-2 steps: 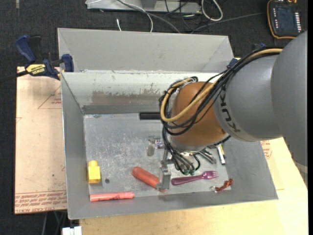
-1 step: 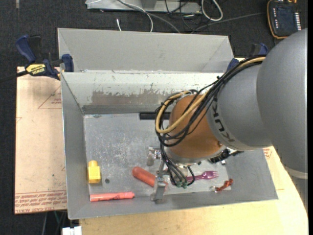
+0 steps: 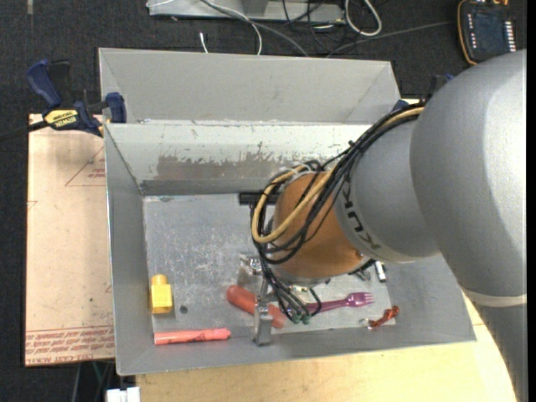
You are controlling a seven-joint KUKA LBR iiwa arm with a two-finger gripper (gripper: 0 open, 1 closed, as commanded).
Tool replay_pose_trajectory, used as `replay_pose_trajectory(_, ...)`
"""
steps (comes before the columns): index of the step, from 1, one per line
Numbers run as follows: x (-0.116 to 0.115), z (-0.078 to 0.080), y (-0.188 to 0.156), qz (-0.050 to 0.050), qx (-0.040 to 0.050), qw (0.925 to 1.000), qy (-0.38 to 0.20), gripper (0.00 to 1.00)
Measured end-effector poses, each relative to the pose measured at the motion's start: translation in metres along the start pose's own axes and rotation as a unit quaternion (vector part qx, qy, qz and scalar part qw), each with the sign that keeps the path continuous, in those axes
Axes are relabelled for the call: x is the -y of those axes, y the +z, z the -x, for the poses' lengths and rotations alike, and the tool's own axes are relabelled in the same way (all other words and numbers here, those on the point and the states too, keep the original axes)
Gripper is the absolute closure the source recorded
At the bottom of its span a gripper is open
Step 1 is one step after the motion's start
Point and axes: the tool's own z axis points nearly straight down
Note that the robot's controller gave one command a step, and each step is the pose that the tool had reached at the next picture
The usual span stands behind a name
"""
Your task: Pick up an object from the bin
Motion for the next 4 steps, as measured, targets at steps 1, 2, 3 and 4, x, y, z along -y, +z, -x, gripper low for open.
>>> replay_pose_trajectory(1, -0.002, 0.000, 0.001, -0.001, -0.0099, 0.9926, 0.121, 1.00)
replay_pose_trajectory(2, -0.002, 0.000, 0.001, -0.001, -0.0099, 0.9925, 0.121, 1.00)
replay_pose_trajectory(3, -0.001, -0.003, -0.028, -0.003, -0.0155, 0.9925, 0.121, 1.00)
replay_pose_trajectory(4, -0.002, 0.001, -0.061, -0.001, -0.0107, 0.9927, 0.121, 1.00)
